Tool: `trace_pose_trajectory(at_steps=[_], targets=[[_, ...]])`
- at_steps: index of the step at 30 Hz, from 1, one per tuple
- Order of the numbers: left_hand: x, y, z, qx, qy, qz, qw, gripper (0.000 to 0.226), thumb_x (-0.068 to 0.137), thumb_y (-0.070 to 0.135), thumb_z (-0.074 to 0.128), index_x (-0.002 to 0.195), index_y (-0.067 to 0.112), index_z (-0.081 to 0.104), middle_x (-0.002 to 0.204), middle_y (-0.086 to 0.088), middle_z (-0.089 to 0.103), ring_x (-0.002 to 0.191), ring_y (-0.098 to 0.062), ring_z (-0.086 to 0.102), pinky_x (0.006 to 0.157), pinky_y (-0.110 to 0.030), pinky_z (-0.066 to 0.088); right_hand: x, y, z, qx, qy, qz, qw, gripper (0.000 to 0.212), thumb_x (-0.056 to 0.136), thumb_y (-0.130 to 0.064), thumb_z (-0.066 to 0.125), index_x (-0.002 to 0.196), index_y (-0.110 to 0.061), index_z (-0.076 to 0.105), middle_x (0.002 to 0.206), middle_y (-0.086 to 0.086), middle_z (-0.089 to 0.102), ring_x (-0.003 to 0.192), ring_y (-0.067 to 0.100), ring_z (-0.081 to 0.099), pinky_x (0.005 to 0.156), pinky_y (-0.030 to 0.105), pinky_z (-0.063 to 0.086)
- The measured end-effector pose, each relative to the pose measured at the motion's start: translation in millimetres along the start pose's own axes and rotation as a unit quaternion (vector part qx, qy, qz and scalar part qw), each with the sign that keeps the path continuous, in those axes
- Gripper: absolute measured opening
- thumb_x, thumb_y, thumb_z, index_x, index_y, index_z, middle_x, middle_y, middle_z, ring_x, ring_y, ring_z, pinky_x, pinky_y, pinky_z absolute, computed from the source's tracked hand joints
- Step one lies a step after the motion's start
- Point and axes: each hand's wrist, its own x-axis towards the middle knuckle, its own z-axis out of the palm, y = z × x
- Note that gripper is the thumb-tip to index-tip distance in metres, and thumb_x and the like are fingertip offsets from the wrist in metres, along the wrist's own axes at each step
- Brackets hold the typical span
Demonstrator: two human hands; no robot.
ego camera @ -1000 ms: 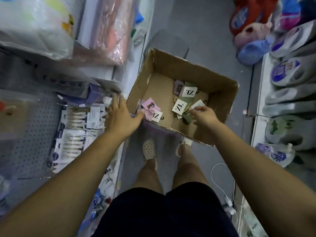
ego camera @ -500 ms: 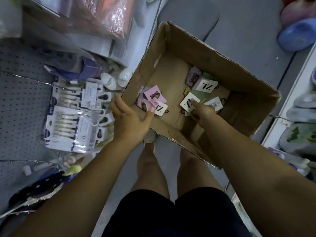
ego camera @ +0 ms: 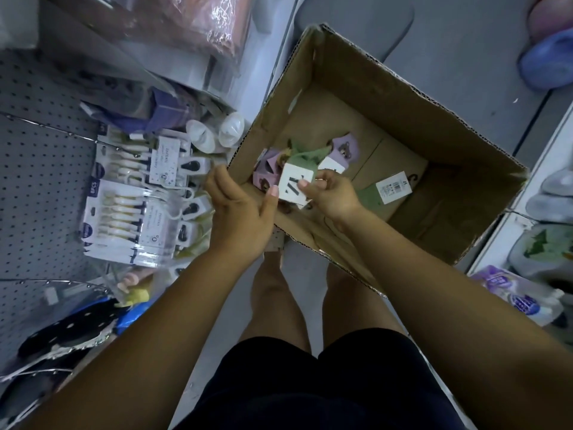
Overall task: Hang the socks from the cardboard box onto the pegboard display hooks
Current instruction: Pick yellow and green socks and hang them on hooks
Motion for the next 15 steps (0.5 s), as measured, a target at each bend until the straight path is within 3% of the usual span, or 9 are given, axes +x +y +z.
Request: trace_pose_trajectory(at_steps=[3,6,8,10,12,15], targets=[[0.5,-0.9,-0.6,-0.009,0.003,0.001,1.0,0.095,0.095,0.045,0.061,0.155,-0.002,0.004,0.16,-0.02,0.007,0.146,-0.039,0.024,0.114,-0.048,0.037,15.4,-7.1,18.1,-0.033,0.006,-0.004,0.999,0.023,0.091,-0.022,0.077,0.087,-0.008,0.06,0.077,0.009,0.068,0.062,0.016,0.063,0.062,0.027,0.055],[0.8,-1.4,-1.3,-0.013,0.001,0.005,1.0,0.094,0.096,0.044,0.06,0.155,-0.003,0.004,0.161,-0.021,0.006,0.148,-0.039,0.023,0.115,-0.046,0.036,24.1,-19.8,29.6,0.099,0.005,0.017,0.995,0.024,0.094,-0.022,0.073,0.079,-0.01,0.058,0.076,0.009,0.064,0.061,0.018,0.059,0.07,0.036,0.055],[0.8,-2.7,-1.5,-0.012,0.0,0.007,1.0,0.094,0.097,0.045,0.06,0.155,-0.003,0.004,0.161,-0.021,0.005,0.148,-0.039,0.022,0.115,-0.047,0.035,23.4,-32.0,29.2,0.223,-0.001,0.003,0.975,0.018,0.098,-0.019,0.066,0.089,-0.008,0.055,0.087,0.01,0.066,0.068,0.018,0.062,0.069,0.031,0.057],[0.4,-3.8,-1.2,-0.015,-0.003,0.011,1.0,0.093,0.097,0.045,0.059,0.155,-0.003,0.004,0.161,-0.021,0.005,0.148,-0.039,0.022,0.115,-0.049,0.036,20.5,-38.8,22.4,0.259,-0.008,-0.049,0.965,0.009,0.101,-0.015,0.061,0.102,-0.008,0.055,0.091,0.006,0.071,0.077,0.016,0.069,0.071,0.028,0.059],[0.5,-4.1,-1.0,-0.016,-0.003,0.014,1.0,0.092,0.097,0.045,0.059,0.155,-0.002,0.005,0.161,-0.021,0.005,0.149,-0.039,0.022,0.113,-0.05,0.038,15.1,-35.7,14.6,0.187,-0.026,-0.087,0.978,0.005,0.102,-0.012,0.058,0.107,-0.012,0.058,0.094,0.006,0.072,0.078,0.013,0.071,0.07,0.026,0.058],[1.1,-3.6,-1.2,-0.017,-0.002,0.01,1.0,0.092,0.097,0.046,0.058,0.155,-0.001,0.004,0.162,-0.019,0.004,0.149,-0.037,0.02,0.113,-0.048,0.038,19.4,-11.9,6.9,-0.054,-0.035,-0.102,0.993,0.012,0.1,-0.012,0.062,0.107,-0.003,0.062,0.096,0.025,0.066,0.079,0.021,0.063,0.069,0.032,0.052]])
